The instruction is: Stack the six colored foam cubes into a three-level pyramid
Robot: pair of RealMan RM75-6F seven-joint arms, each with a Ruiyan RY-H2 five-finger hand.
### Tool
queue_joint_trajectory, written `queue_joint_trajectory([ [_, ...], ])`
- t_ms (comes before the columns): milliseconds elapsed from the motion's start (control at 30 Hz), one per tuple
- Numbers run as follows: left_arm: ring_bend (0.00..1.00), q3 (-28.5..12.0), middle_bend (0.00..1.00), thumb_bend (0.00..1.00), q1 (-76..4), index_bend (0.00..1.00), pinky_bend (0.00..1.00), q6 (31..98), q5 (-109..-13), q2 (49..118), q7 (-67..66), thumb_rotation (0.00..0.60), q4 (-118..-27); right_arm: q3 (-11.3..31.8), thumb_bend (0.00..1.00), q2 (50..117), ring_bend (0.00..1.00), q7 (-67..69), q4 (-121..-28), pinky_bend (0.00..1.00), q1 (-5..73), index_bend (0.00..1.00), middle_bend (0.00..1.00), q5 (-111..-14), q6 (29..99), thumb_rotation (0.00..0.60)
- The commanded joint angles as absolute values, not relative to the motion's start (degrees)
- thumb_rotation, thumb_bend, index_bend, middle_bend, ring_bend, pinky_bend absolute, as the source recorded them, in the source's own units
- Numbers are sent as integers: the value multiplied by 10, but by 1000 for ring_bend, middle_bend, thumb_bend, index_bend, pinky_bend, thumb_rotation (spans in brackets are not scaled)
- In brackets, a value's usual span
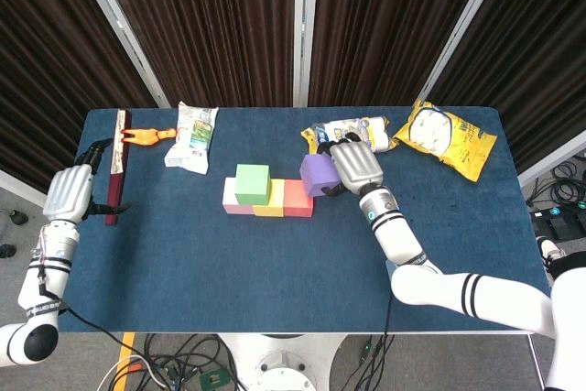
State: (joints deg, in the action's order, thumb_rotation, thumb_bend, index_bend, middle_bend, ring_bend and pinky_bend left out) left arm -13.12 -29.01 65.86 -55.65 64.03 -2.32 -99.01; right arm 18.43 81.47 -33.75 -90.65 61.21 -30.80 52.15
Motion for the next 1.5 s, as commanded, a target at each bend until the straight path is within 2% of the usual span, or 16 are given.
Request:
queue_joint_trajectory([
  [33,122,-133,79,12,-289,75,312,657,-557,640,-21,600,-990,184,152,829,279,-365,-911,124,638,547,515,-273,535,600],
  [300,122,-138,79,11,-286,76,312,654,-558,643,-16,600,-986,179,134,853,265,-399,-907,112,671,503,511,-226,557,600],
  [700,122,-139,79,10,-276,75,312,650,-568,645,3,600,-976,176,116,895,244,-422,-886,86,697,418,469,-206,588,600],
  [867,122,-140,79,11,-271,75,312,650,-573,645,11,600,-972,175,90,905,186,-429,-883,79,702,284,398,-198,592,600],
  [1033,122,-142,78,10,-268,76,312,648,-576,645,18,600,-968,177,15,908,80,-429,-886,56,703,73,253,-193,587,600],
  [1100,122,-142,79,10,-266,75,312,649,-578,645,21,600,-967,178,2,906,48,-426,-890,51,702,22,200,-195,586,600],
  [1200,122,-142,78,10,-263,76,312,650,-580,645,23,600,-966,179,0,898,24,-415,-903,46,696,0,141,-203,584,600],
  [1500,121,-143,79,10,-259,75,312,652,-584,642,22,600,-969,167,0,838,22,-339,-945,0,647,1,92,-275,536,600],
])
